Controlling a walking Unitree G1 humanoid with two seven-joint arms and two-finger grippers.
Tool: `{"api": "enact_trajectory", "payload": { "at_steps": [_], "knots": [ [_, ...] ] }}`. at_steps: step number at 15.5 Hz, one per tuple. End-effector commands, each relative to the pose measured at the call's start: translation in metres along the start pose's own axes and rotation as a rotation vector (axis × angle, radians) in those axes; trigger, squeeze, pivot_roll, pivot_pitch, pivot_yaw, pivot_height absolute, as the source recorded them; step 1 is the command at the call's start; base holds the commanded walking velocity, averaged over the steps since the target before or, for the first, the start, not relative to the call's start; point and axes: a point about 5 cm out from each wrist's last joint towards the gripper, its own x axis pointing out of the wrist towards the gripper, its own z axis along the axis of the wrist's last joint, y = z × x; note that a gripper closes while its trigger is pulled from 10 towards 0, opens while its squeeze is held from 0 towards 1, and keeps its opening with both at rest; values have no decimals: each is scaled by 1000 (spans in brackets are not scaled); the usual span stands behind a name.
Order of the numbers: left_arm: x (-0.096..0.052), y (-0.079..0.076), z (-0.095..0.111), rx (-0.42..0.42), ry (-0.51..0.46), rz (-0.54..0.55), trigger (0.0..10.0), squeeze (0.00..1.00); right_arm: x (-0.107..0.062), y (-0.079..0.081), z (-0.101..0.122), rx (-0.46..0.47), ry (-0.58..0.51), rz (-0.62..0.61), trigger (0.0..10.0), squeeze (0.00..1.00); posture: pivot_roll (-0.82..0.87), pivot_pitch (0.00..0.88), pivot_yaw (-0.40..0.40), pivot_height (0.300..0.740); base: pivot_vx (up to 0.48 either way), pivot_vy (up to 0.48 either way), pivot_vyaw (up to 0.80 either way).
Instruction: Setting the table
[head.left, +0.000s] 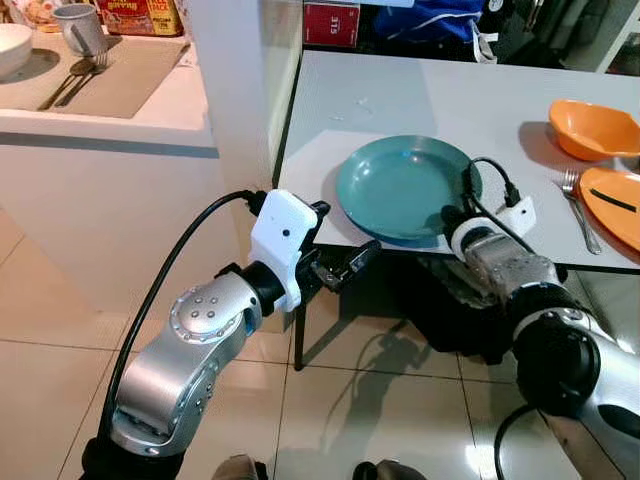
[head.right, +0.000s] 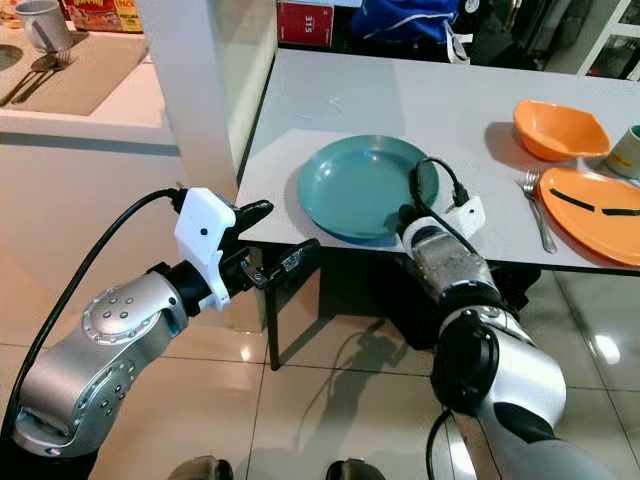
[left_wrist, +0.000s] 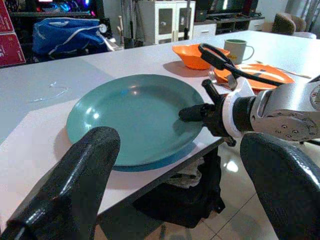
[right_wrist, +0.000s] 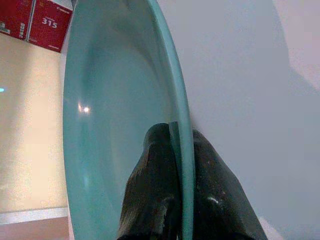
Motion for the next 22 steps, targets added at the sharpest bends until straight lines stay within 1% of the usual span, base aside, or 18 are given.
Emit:
{"api": "enact_trajectory", "payload": {
  "at_steps": [1, 2, 3, 4, 6, 9, 10, 11, 13, 15, 16, 17, 18, 19, 21, 22],
  "knots": [
    [0, -2, -1, 4, 14, -4, 10000, 0, 1, 5, 6, 2, -44, -4, 10000, 392, 43, 58, -50, 740, 0, 0, 0],
    [-1, -2, -1, 4, 21, 0, 10000, 0, 1, 4, 7, 7, -54, -15, 10000, 827, 46, 58, -53, 740, 0, 0, 0],
    [-2, -1, -2, 7, 28, 9, 10000, 0, 1, 3, 7, 21, -61, -26, 10000, 984, 47, 57, -54, 740, 0, 0, 0],
    [-2, -1, -2, 6, 29, 10, 10000, 0, 1, 2, 6, 21, -63, -29, 10000, 1000, 47, 57, -54, 740, 0, 0, 0],
    [-2, -1, -3, 5, 32, 10, 10000, 0, 1, 1, 6, 32, -69, -42, 10000, 1000, 42, 58, -49, 740, 0, 0, 0],
    [-1, -1, -3, 2, 33, 10, 10000, 0, 1, 0, 7, 3, -85, -57, 10000, 1000, 40, 61, -46, 740, 0, 0, 0],
    [0, -2, -3, 3, 33, 10, 10000, 0, 0, -2, 8, -41, -92, -78, 10000, 1000, 44, 64, -51, 740, 0, 0, 0],
    [0, -2, -2, 3, 32, 12, 10000, 0, 0, -3, 9, -52, -95, -80, 10000, 1000, 44, 64, -51, 740, 0, 0, 0],
    [-1, -1, -3, 3, 34, 22, 10000, 0, -1, -6, 11, -164, -111, -114, 10000, 1000, 47, 68, -56, 740, 0, 0, 0],
    [-2, -1, -3, 2, 35, 23, 10000, 0, -1, -7, 14, -234, -127, -125, 10000, 1000, 46, 71, -56, 740, 0, 0, 0],
    [-1, 0, -3, 2, 35, 26, 10000, 0, -2, -8, 19, -395, -174, -169, 10000, 0, 46, 74, -55, 740, 0, 0, 0],
    [-1, 0, -2, 2, 34, 28, 10000, 0, -3, -5, 26, -490, -232, -161, 10000, 0, 47, 75, -56, 740, 0, 0, 0],
    [-1, 0, -2, 4, 33, 31, 10000, 0, -4, -3, 29, -510, -264, -148, 10000, 0, 49, 74, -58, 740, 0, 0, 0],
    [-1, 1, -1, 8, 29, 40, 10000, 0, -6, 3, 39, -510, -343, -82, 10000, 0, 53, 75, -62, 740, 0, 0, 0],
    [-1, 3, -1, 12, 25, 51, 10000, 0, -9, 11, 48, -606, -419, -40, 10000, 0, 51, 73, -59, 740, 0, 0, 0],
    [-1, 4, -1, 19, 24, 60, 10000, 0, -12, 18, 54, -832, -488, -51, 10000, 0, 45, 71, -55, 740, 0, 0, 0]
  ]
}}
